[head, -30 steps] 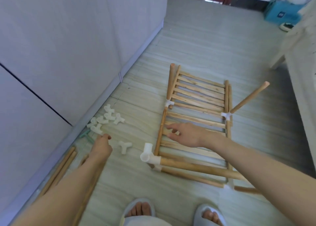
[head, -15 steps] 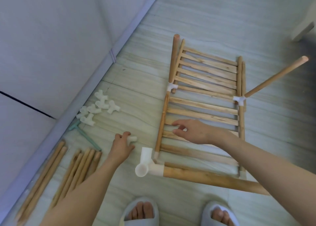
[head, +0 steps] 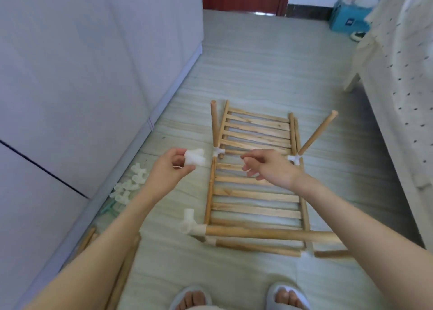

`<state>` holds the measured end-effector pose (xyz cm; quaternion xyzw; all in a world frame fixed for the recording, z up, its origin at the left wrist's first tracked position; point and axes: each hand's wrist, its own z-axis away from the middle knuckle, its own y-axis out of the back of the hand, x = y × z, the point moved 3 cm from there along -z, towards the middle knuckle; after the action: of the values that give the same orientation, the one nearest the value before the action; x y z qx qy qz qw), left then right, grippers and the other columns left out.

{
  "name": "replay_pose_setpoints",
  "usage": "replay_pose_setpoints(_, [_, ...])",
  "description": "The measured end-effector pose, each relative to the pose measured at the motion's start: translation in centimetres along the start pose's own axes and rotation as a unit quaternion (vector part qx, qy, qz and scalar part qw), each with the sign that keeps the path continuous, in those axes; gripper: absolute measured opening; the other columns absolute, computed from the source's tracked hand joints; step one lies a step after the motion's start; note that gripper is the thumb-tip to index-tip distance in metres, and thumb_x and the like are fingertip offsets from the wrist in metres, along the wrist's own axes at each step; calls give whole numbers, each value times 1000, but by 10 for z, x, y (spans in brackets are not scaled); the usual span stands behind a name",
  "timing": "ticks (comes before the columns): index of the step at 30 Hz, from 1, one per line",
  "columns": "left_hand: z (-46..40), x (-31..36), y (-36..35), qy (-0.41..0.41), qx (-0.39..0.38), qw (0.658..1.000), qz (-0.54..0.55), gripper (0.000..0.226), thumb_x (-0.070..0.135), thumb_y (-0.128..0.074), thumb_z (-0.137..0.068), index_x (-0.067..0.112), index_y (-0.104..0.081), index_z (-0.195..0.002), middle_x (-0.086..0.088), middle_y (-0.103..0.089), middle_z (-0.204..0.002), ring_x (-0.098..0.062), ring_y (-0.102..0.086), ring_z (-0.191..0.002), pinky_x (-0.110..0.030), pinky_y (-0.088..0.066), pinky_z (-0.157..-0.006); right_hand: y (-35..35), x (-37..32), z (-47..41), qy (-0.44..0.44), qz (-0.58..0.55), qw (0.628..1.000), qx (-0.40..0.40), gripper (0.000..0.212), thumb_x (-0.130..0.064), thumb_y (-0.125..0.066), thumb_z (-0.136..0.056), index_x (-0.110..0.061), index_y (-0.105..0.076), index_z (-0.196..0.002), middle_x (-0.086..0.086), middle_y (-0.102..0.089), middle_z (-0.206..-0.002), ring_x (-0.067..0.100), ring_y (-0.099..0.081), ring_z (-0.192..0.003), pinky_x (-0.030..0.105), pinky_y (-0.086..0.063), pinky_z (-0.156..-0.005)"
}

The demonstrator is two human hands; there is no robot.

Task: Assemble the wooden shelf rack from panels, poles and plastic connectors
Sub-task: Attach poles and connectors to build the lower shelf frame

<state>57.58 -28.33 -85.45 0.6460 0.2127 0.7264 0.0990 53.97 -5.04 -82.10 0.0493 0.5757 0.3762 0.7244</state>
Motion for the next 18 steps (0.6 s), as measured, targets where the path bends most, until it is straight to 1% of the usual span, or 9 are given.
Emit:
replay_pose_setpoints(2, [15, 52, -5, -57, -47, 997, 10, 26, 5, -71, -80, 25, -63, -94, 3, -67, -91, -11, -63, -83, -20, -48, -79, 16, -13, 29, 29, -33, 998, 53, 29, -17, -47, -97, -13, -56, -124, 3, -63, -93, 20, -63, -84, 33, -52, -80])
replay_pose_setpoints(4, [34, 94, -17, -105, -96, 990, -15, 28, 5, -70, -80, 25, -67, -99, 4, -66, -96, -11, -63, -87, -21, -48, -81, 31, -22, 60, 62, -64, 991, 99, 26, -14, -50, -96, -14, -57, -121, 5, -61, -93, 26, -62, -85, 36, -53, -79])
replay_pose_setpoints(7, [60, 138, -44, -159, -154, 974, -47, 32, 6, -69, -81, 18, -66, -111, 2, -66, -101, -12, -62, -92, -23, -46, -86, 45, -26, 106, 98, -122, 979, 131, 18, -15, -53, -94, -20, -58, -111, 3, -61, -93, 14, -61, -80, 25, -52, -66])
replay_pose_setpoints(9, [72, 160, -62, -178, -164, 969, -58, 31, 11, -71, -81, 24, -63, -108, 6, -66, -97, -6, -62, -89, -18, -46, -86, 52, -22, 134, 105, -117, 977, 144, 21, -17, -55, -93, -20, -60, -113, -2, -62, -90, 8, -60, -78, 20, -52, -63])
replay_pose_setpoints(10, [76, 170, -70, -186, -168, 966, -64, 29, 14, -72, -80, 30, -60, -101, 10, -65, -94, -2, -62, -87, -16, -45, -85, 56, -18, 147, 106, -121, 975, 153, 21, -18, -55, -93, -19, -61, -114, -3, -62, -89, 4, -60, -75, 18, -52, -62])
replay_pose_setpoints(12, [82, 190, -86, -188, -195, 960, -71, 26, 18, -73, -79, 36, -56, -87, 13, -66, -88, -4, -63, -86, -21, -47, -85, 66, -9, 170, 104, -155, 966, 178, 20, -18, -53, -94, -17, -61, -113, -1, -63, -89, 2, -60, -72, 19, -50, -62])
replay_pose_setpoints(14, [87, 208, -101, -171, -232, 955, -65, 20, 18, -72, -80, 34, -60, -80, 10, -67, -84, -10, -64, -83, -29, -50, -85, 77, 2, 189, 103, -192, 955, 200, 24, -22, -53, -94, -15, -60, -116, 1, -64, -90, 5, -60, -73, 22, -48, -62])
replay_pose_setpoints(15, [88, 216, -109, -161, -247, 954, -59, 18, 16, -71, -81, 31, -62, -78, 7, -67, -81, -11, -64, -79, -31, -52, -83, 82, 7, 197, 104, -199, 953, 204, 27, -25, -53, -93, -16, -59, -117, 0, -63, -89, 6, -59, -74, 22, -47, -63])
replay_pose_setpoints(18, [94, 231, -136, -131, -262, 956, -30, 8, 12, -69, -83, 20, -69, -82, 3, -68, -78, -11, -64, -71, -24, -55, -74, 95, 21, 213, 105, -175, 956, 211, 26, -24, -59, -90, -20, -60, -115, -6, -59, -77, 4, -57, -67, 19, -47, -60])
